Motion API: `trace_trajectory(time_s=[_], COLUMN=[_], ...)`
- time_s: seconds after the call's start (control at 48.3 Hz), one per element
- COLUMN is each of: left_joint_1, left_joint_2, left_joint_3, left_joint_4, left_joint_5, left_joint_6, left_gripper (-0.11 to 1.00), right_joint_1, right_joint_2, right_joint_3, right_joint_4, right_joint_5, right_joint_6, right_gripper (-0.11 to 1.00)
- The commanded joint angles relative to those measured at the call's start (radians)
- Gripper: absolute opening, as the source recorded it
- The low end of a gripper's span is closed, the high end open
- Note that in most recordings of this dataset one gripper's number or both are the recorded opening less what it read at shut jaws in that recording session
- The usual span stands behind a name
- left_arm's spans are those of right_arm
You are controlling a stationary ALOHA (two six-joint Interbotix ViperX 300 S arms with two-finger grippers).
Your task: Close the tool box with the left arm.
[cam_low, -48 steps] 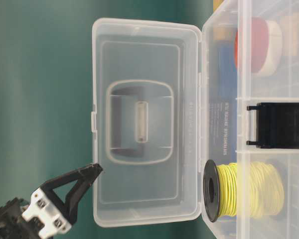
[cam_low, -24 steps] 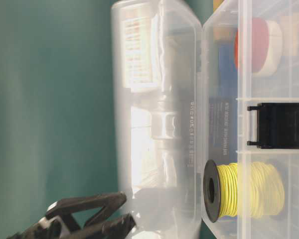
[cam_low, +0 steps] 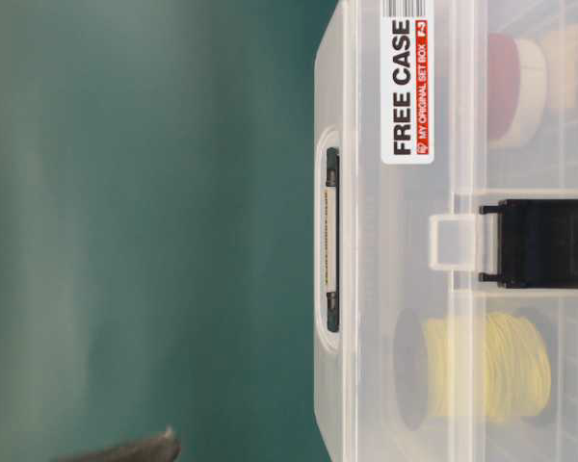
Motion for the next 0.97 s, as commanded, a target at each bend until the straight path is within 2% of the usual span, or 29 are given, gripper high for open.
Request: trace_trajectory(time_s=[0.0,0.269,0.539,0.787,0.953], left_joint_1=[-0.003,-0.025,-0.025,-0.025,-0.025], left_joint_2=[-0.092,-0.391,-0.614,-0.765,-0.779], left_joint_3=[0.034,0.249,0.491,0.710,0.775], left_joint_4=[0.000,0.002,0.002,-0.002,-0.003], left_joint_5=[-0.046,-0.247,-0.405,-0.591,-0.646], left_joint_6=[-0.014,-0.026,-0.029,-0.032,-0.032], left_gripper=[0.91,0.91,0.91,0.91,0.91], right_joint_1=[-0.002,-0.002,-0.002,-0.002,-0.002], right_joint_2=[0.003,0.003,0.003,0.003,0.003], right_joint_3=[-0.011,-0.011,-0.011,-0.009,-0.009], right_joint_4=[0.002,0.002,0.000,0.000,0.000], right_joint_5=[-0.009,-0.015,-0.017,-0.017,-0.018], right_joint_6=[-0.002,-0.002,-0.002,-0.002,-0.002], right_gripper=[0.00,0.00,0.00,0.00,0.00])
